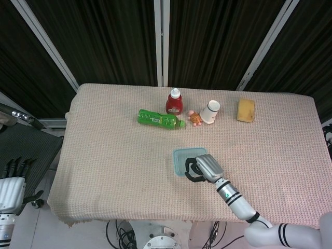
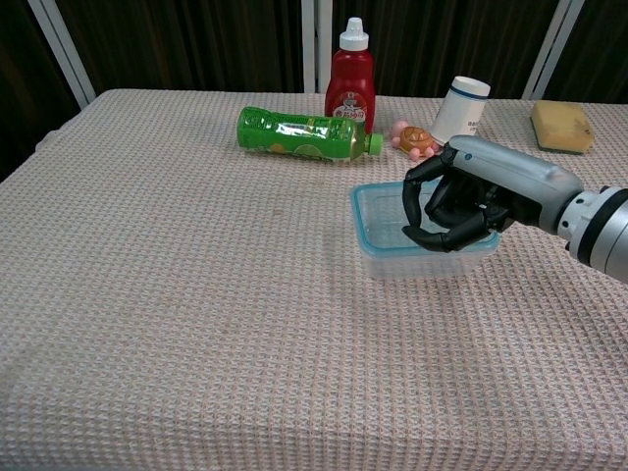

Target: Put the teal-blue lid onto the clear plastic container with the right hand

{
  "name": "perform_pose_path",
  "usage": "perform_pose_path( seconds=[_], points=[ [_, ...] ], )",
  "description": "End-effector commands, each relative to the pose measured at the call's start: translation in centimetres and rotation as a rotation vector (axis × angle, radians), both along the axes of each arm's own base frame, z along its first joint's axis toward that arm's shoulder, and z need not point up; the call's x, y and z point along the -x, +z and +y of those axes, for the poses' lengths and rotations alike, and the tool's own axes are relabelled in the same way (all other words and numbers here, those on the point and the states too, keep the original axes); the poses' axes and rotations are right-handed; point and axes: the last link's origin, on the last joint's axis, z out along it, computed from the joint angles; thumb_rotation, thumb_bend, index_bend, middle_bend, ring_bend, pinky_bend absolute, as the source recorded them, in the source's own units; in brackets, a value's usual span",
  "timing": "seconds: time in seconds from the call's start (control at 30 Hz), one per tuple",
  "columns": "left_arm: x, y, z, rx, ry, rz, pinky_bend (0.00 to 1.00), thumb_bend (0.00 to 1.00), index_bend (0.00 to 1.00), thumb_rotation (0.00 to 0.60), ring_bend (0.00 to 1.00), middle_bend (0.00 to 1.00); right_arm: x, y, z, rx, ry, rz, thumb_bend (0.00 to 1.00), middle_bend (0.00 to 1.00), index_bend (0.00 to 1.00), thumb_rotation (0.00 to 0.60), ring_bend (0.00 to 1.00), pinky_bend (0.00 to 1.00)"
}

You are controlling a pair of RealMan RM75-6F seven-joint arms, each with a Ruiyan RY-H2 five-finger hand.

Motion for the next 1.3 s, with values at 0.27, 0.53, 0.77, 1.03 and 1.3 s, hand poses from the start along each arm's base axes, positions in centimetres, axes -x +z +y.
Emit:
perform_pose_path(
  seconds=[0.27, 0.53, 0.77, 1.03, 1.3],
  points=[
    [0.0, 0.0, 0.1, 0.001, 0.001, 0.0, 0.0, 0.0, 0.14, 0.6, 0.0, 0.12, -0.5, -1.0, -0.5, 0.001, 0.013, -0.009, 0.63, 0.93, 1.0, 0.6, 0.88, 1.0],
    [0.2, -0.2, -0.1, 0.003, 0.011, -0.005, 0.0, 0.0, 0.14, 0.6, 0.0, 0.12, -0.4, -1.9, -0.3, 0.008, 0.032, 0.045, 0.63, 0.93, 1.0, 0.6, 0.88, 1.0],
    [0.3, -0.2, -0.1, 0.004, 0.009, -0.007, 0.0, 0.0, 0.14, 0.6, 0.0, 0.12, -0.2, -2.4, -0.1, 0.018, 0.037, 0.069, 0.63, 0.93, 1.0, 0.6, 0.88, 1.0],
    [0.3, -0.1, -0.1, -0.001, 0.008, -0.006, 0.0, 0.0, 0.14, 0.6, 0.0, 0.12, -0.5, -1.5, -0.3, 0.054, 0.04, 0.039, 0.63, 0.93, 1.0, 0.6, 0.88, 1.0],
    [0.0, 0.0, -0.1, -0.002, 0.001, -0.001, 0.0, 0.0, 0.14, 0.6, 0.0, 0.12, -2.6, -0.8, -2.1, 0.07, 0.071, 0.009, 0.63, 0.93, 1.0, 0.6, 0.88, 1.0]
  ],
)
